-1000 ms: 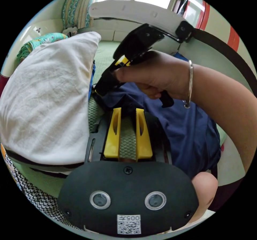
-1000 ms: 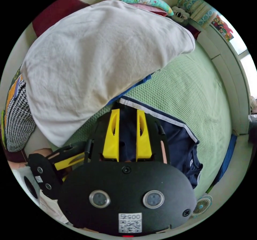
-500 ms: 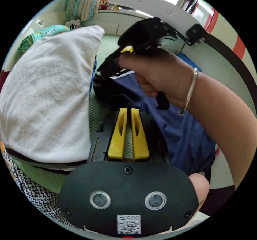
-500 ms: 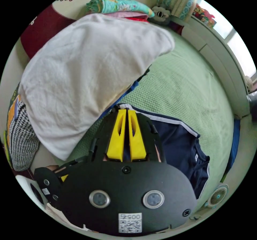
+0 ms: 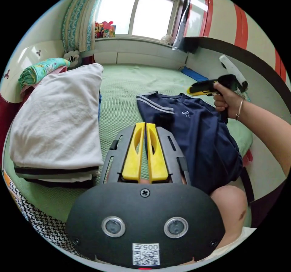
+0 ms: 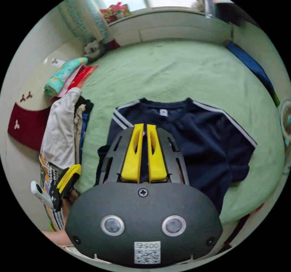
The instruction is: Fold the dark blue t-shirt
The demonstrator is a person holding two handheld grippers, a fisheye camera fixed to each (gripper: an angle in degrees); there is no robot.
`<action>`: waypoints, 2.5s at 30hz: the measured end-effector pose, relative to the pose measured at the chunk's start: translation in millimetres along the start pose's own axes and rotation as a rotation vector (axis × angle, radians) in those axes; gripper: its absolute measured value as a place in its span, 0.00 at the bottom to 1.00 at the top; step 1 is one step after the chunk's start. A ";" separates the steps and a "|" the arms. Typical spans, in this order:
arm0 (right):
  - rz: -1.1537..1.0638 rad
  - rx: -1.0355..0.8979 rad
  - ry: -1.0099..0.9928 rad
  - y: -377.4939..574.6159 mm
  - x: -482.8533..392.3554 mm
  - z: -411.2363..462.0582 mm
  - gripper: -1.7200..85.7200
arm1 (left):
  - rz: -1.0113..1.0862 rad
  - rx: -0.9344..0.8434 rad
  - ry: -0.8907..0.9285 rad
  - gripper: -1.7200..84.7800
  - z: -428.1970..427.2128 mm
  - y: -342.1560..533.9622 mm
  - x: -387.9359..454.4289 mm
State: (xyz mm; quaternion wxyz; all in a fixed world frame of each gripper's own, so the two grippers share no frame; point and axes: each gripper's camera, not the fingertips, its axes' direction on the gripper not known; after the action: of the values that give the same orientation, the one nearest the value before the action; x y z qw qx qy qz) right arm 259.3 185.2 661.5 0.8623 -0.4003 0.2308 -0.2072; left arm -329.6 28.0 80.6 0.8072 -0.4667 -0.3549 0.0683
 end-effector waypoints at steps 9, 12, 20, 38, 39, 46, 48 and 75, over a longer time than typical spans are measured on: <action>-0.199 -0.125 -0.060 35.1 0.5 21.9 0.10 | -0.072 -0.088 0.016 0.08 31.6 -12.8 -3.8; -0.306 -0.163 -0.093 37.2 -26.8 39.7 0.11 | -0.095 -0.114 0.031 0.08 42.2 -15.9 -6.1; -0.319 -0.125 -0.091 0.4 -63.0 70.0 0.12 | -0.140 -0.161 0.082 0.13 73.7 -26.3 -13.6; -0.255 -0.150 0.149 -58.3 -87.7 141.9 0.01 | -0.225 -0.221 0.130 0.04 92.2 -44.3 -40.8; -0.254 -0.152 0.143 -61.5 -91.4 142.0 0.01 | -0.227 -0.214 0.117 0.04 90.5 -44.5 -41.3; -0.241 -0.213 0.138 -56.6 -105.7 155.3 0.05 | -0.339 -0.209 0.078 0.02 81.2 -41.8 -51.0; -0.250 -0.162 0.089 -45.8 -95.1 134.8 0.06 | -0.332 -0.159 0.098 0.02 70.8 -41.2 -47.5; 0.347 0.031 0.065 76.9 398.3 -65.7 0.15 | 0.123 -0.214 0.167 0.01 91.4 -58.3 121.2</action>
State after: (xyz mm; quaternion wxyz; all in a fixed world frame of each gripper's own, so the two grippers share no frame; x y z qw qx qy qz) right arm 557.2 -24.2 470.9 0.8833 -0.3340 0.3210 -0.0719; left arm -311.2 113.6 217.6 0.7738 -0.5749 -0.2626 0.0407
